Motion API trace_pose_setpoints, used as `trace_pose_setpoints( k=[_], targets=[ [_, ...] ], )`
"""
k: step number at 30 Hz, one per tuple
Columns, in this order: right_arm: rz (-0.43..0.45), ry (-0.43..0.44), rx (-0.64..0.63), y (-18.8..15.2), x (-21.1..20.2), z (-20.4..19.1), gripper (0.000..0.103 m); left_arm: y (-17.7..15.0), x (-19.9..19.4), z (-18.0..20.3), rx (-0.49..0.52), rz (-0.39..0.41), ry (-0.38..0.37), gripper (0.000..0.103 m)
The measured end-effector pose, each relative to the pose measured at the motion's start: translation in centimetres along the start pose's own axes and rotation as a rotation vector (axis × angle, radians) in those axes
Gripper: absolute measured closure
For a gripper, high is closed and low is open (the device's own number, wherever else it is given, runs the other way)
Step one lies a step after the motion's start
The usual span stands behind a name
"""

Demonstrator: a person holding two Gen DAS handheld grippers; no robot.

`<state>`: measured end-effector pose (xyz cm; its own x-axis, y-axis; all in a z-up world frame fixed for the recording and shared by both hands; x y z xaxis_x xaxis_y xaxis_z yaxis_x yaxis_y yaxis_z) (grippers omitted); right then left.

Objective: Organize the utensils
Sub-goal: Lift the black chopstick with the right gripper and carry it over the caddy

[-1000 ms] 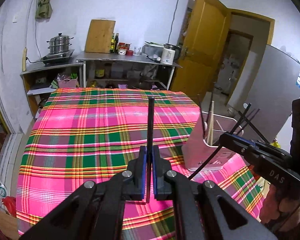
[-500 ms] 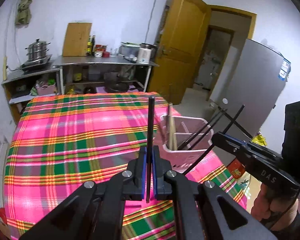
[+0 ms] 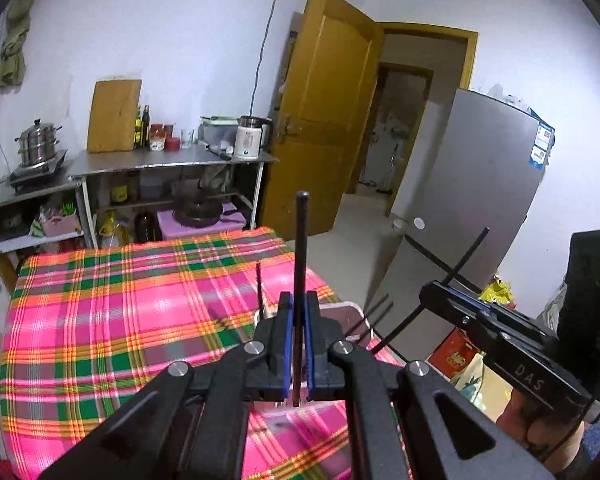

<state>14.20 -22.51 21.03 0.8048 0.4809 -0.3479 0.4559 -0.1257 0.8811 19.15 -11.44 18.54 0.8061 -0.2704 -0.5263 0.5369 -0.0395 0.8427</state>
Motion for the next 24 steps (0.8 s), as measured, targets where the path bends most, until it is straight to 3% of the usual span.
trace_pose_setpoints(
  k=[10, 24],
  targets=[
    [0.01, -0.037, 0.015, 0.6, 2.0, 2.2, 0.098, 1.0, 4.2, 0.7, 0.012, -0.02, 0.016, 0.097],
    [-0.051, -0.068, 0.003, -1.6, 5.6, 3.1, 0.098, -1.5, 7.9, 0.5, 0.013, -0.08, -0.005, 0.097]
  ],
)
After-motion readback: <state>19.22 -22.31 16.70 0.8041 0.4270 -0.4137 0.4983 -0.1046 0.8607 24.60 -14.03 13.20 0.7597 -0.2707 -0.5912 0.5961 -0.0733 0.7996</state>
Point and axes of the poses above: each gripper's, at about its wrist camera, not at the fingertips, and x roughly the way its jaws point, z to its right, y to its top, the point moved 4 cm from there along x, roughly the way its jaws point, and after that the axes turned 12 degrees about y, right-handed, at the moved point
